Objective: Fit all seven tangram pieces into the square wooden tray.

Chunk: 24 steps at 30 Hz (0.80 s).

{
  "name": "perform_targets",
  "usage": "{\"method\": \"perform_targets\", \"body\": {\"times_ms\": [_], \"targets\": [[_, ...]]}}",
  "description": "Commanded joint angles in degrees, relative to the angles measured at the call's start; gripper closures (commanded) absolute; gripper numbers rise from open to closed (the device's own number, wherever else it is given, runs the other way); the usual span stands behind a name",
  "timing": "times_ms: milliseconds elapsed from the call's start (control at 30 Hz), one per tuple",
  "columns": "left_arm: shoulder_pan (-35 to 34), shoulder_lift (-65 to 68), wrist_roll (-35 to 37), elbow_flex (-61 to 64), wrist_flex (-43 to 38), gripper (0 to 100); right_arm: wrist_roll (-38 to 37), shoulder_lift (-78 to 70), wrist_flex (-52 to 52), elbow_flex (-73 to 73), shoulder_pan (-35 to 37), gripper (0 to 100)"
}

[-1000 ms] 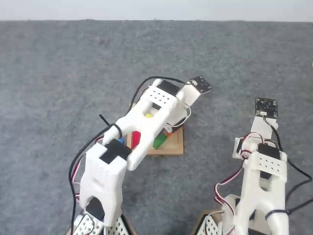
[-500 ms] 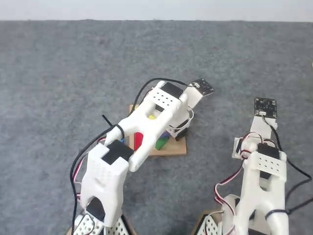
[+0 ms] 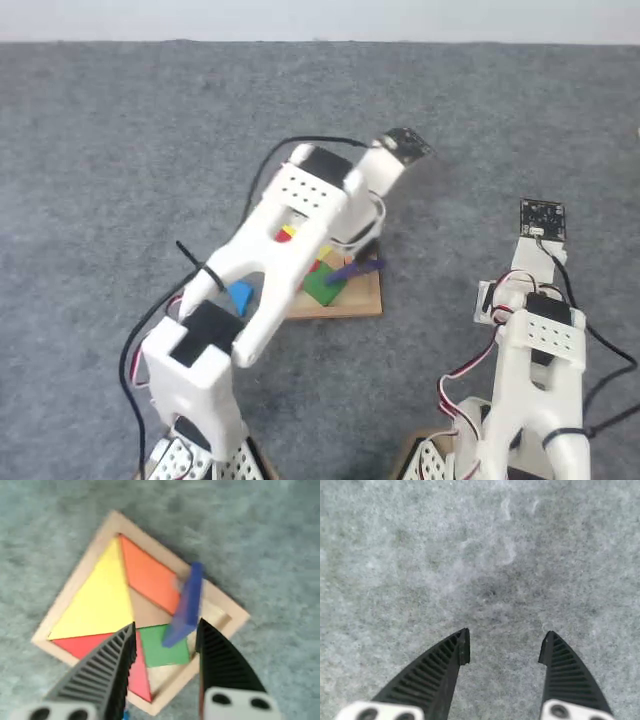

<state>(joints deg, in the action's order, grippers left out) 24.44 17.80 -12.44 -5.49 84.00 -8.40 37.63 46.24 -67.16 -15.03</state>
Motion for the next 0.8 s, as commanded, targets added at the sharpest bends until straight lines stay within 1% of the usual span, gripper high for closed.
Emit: {"method": "perform_targets", "body": {"times_ms": [0, 167, 267, 400, 700, 767], "targets": [[-4.2, -2.1, 0.5, -1.4, -3.7, 81, 0.6, 0.1, -0.5, 3.6, 0.5, 75.7], [-4.2, 3.3, 0.2, -1.3, -4.6, 81, 0.6, 0.1, -0.5, 3.6, 0.5, 75.7], [-2.5, 5.2, 0.2, -1.2, -4.3, 83, 0.6, 0.1, -0.6, 3.6, 0.5, 75.7], [0.3, 5.5, 0.4, 0.7, -3.2, 84, 0.6, 0.0, -0.7, 3.6, 0.5, 75.7], [0.8, 5.5, 0.7, 0.9, -3.2, 84, 0.6, 0.1, -0.6, 3.6, 0.5, 75.7], [1.7, 5.0, 1.8, 0.8, -3.2, 84, 0.6, 0.1, -0.6, 3.6, 0.5, 75.7]]}}
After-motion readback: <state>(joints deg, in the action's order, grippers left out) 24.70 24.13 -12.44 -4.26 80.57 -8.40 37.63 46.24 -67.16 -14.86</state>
